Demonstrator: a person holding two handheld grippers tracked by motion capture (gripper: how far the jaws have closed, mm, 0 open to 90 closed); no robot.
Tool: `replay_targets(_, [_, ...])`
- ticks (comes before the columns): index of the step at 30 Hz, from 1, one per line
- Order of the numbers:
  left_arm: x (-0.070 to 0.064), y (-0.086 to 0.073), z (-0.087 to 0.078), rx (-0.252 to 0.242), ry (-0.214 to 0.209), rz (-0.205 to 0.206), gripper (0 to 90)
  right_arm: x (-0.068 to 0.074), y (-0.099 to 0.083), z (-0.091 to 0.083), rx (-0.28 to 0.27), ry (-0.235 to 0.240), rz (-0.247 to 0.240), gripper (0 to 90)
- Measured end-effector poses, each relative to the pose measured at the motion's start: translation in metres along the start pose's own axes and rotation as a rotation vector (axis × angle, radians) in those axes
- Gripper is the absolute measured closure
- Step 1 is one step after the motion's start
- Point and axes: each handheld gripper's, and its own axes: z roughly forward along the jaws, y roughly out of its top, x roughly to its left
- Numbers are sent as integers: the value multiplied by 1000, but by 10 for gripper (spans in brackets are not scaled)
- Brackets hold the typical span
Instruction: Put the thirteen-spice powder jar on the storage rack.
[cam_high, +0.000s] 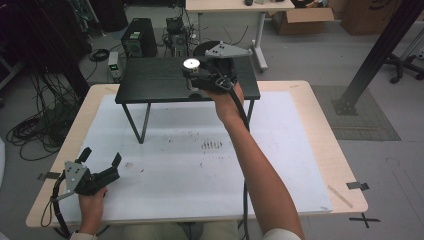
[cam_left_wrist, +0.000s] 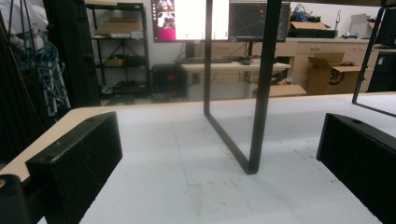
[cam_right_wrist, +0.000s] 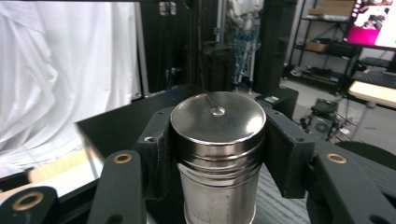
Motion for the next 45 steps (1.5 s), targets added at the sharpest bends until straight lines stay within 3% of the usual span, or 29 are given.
replay_targets(10, [0, 0, 0, 0, 0, -2, 5, -17, -9, 25, 43, -69, 42, 486])
replay_targets(29, [0, 0, 0, -1, -1, -1, 5, -22, -11, 27, 43, -74, 81, 481])
replay_targets(34, [0, 0, 0, -2, -1, -2, 5, -21, -9, 22, 21, -76, 97, 399])
replay_targets(40, [0, 0, 0, -1, -1, 0, 6, -18, -6, 13, 10, -75, 90, 349])
replay_targets(45, [0, 0, 0, -1, -1, 1, 6, -12, -4, 3, 14, -79, 79, 257])
